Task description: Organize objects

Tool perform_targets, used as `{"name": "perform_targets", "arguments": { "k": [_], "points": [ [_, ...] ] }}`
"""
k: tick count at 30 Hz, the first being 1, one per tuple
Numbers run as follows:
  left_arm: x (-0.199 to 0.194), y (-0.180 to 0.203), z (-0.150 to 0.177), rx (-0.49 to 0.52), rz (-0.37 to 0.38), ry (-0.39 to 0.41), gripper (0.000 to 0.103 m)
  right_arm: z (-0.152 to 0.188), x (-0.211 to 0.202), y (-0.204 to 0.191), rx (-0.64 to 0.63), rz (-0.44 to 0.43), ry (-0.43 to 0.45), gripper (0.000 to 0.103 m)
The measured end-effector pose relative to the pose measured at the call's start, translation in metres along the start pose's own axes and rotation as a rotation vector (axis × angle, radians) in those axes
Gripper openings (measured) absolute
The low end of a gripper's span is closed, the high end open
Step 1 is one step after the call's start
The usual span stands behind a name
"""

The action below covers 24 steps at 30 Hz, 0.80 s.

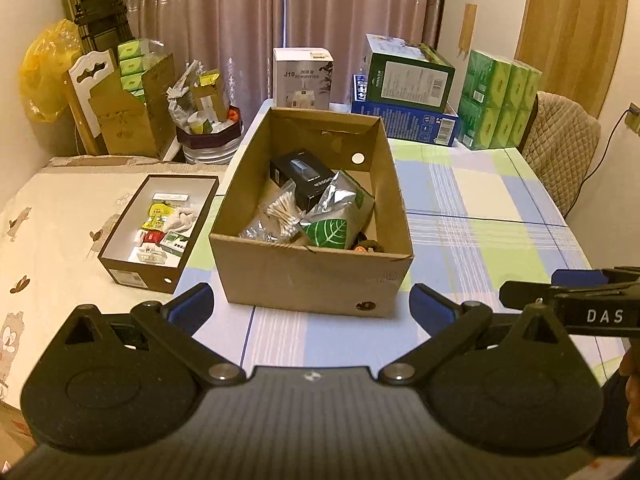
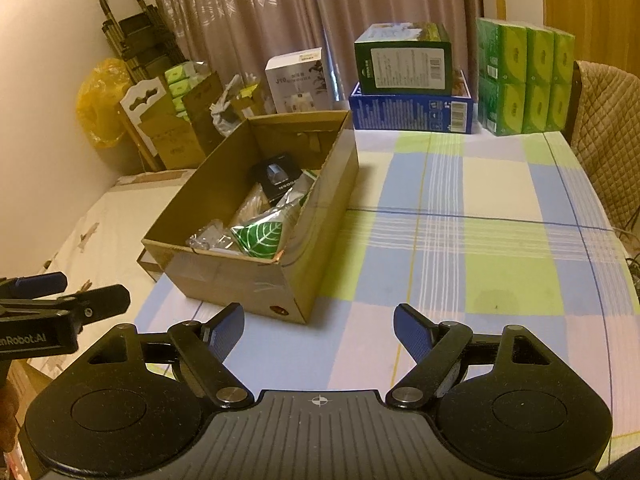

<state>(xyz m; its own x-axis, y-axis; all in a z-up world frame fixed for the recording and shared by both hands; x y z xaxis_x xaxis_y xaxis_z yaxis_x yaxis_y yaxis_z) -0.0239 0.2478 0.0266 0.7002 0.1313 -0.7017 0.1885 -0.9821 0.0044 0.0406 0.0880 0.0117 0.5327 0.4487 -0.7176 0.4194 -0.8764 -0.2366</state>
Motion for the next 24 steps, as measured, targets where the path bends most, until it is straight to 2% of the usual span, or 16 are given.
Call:
{"name": "perform_targets", "arguments": {
  "k": [12, 24],
  "points": [
    [0.0057, 0.0011, 0.0059, 0.01, -0.034, -0.022, 0.102, 0.0004, 0.0005, 0.0006, -0.002, 0.004, 0.001, 0.079],
    [0.0098, 0.0043, 0.0063, 0.023, -0.029, -0.03, 0.102, -0.0014, 0.0004, 0.0017, -0.008, 0.006, 0.002, 0.079]
  ]
}}
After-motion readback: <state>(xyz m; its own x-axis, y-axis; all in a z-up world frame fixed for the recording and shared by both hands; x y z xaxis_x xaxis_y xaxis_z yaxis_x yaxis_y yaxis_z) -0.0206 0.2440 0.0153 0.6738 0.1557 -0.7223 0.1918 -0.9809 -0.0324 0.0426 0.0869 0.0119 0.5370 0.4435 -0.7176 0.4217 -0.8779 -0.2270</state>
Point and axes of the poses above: each gripper's, at about its wrist camera, not at the fingertips, and x roughly the way its jaws point, y to its right, z to its underside, the point moved 6 cm from there along x, roughly the way its jaws point, and after that the axes turned 2 degrees about x, right-handed, at the moved point
